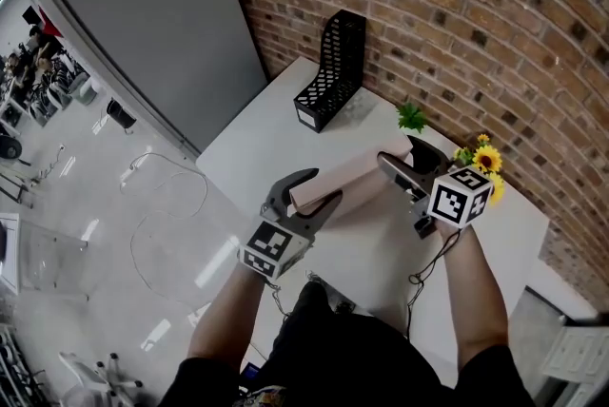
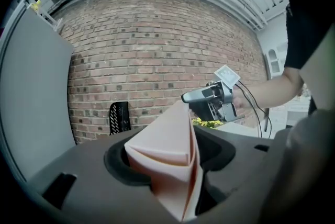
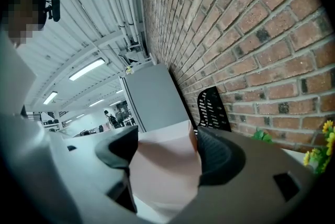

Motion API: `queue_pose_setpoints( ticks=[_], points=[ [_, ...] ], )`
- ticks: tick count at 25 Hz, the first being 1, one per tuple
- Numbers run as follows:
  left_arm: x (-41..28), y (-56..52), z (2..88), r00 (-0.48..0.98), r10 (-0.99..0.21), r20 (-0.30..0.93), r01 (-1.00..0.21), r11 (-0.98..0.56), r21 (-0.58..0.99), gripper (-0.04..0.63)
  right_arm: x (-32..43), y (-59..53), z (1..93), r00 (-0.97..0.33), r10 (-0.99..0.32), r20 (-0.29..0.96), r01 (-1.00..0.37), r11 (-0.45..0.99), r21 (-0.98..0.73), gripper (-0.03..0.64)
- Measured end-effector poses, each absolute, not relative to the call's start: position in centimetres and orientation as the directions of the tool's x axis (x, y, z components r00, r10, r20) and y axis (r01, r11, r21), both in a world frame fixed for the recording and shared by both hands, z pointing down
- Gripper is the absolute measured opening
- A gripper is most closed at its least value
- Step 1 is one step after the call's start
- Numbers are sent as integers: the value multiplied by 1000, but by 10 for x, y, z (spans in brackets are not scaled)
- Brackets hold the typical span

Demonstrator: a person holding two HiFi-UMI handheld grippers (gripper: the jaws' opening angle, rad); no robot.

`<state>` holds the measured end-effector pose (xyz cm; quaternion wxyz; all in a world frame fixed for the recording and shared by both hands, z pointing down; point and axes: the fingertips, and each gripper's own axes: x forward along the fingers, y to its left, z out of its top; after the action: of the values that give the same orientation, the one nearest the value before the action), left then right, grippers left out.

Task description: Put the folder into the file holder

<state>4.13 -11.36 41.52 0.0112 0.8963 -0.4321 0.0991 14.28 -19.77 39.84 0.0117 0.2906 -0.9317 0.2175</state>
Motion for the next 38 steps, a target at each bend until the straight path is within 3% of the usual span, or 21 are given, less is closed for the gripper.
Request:
queue_pose_setpoints(
  ticks=[6,12,14,17,38],
  points=[
    [51,-107,414,588,-791,166,-792,-606,-81,193,148,-201,396,-793,-595,135,-597,712,-371,351],
    [46,-103,413,525,-838,148,-842,-536,-52,179,152,-196,386,-744,-656,126,-666,714,-218,312],
    [41,-103,411,505,-851,141,-857,-514,-36,176,156,-194,381,-724,-680,117,-689,703,-177,252],
    [31,-104,404,467,-875,126,-881,-472,-19,173,162,-191,377,-683,-722,113,-731,672,-121,5],
    [-29,-121,309,322,-947,-23,-946,-321,-40,163,160,-184,356,-661,-747,67,-747,647,-152,3]
  ],
)
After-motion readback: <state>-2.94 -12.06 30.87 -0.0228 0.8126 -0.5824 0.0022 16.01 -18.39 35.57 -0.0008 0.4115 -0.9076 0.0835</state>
